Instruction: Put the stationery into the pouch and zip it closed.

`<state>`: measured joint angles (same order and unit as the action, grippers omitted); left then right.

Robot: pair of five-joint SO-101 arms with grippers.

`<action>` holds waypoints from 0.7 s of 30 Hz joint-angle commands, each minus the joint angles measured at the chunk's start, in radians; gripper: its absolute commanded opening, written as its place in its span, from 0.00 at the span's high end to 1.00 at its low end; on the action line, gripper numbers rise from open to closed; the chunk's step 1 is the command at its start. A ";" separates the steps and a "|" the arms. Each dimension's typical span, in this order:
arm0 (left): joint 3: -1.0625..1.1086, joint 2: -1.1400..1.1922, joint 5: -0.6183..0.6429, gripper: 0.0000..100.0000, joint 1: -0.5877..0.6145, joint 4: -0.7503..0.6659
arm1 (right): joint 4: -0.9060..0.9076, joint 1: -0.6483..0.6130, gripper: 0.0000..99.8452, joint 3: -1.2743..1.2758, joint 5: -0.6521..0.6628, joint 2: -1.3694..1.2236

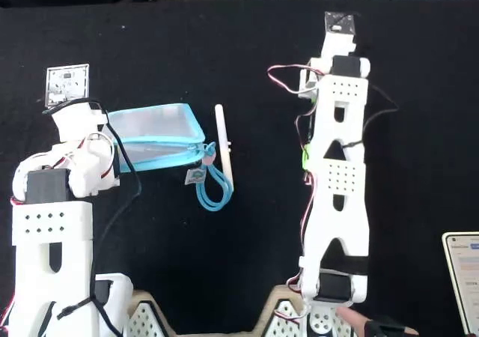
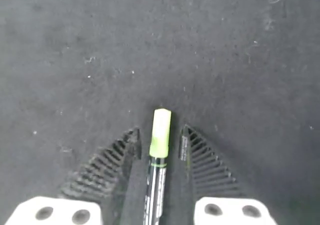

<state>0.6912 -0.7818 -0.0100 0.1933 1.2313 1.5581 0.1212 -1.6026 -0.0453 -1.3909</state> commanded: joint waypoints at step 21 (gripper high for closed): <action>0.027 0.006 0.015 0.97 0.016 0.002 | 0.130 0.006 0.99 -0.067 0.002 0.096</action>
<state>0.6912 -0.7818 -0.0100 0.1933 1.2313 1.6272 0.1258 -1.6195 -0.0453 -1.4124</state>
